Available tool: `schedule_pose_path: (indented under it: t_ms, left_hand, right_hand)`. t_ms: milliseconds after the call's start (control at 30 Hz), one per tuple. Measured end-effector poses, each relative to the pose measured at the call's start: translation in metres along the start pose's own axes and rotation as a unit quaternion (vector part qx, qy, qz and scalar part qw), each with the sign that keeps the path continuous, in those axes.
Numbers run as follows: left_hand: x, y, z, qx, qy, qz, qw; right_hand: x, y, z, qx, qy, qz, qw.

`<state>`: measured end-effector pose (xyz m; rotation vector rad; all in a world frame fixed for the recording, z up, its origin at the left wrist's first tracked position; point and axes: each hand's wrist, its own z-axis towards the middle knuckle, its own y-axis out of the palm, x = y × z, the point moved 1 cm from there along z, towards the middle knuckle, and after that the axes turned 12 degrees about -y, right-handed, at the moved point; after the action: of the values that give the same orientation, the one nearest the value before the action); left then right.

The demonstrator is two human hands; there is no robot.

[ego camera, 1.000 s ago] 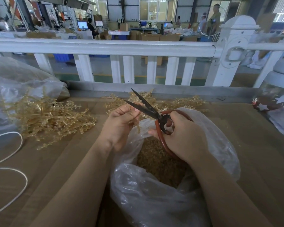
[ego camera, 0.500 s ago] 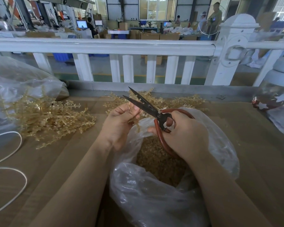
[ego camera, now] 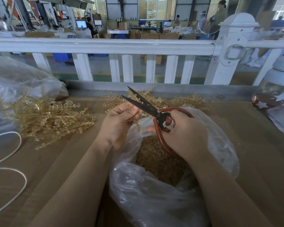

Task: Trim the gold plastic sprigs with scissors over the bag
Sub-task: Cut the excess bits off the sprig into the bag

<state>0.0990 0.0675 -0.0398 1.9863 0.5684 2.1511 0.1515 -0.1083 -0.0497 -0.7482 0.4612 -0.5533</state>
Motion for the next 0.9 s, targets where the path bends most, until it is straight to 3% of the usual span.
schedule_pose_path:
  t_ms: [400,900]
  left_hand:
    - [0.0004,0.0026,-0.0001,-0.01,0.028,0.045,0.999]
    - [-0.0011,-0.001,0.0025,-0.013,0.076,0.056,0.995]
  right_hand:
    - [0.0,0.0001,-0.0038,0.02,-0.009,0.055,0.998]
    - [0.0016,0.0016,-0.0028,0.011,0.012,0.028,0.999]
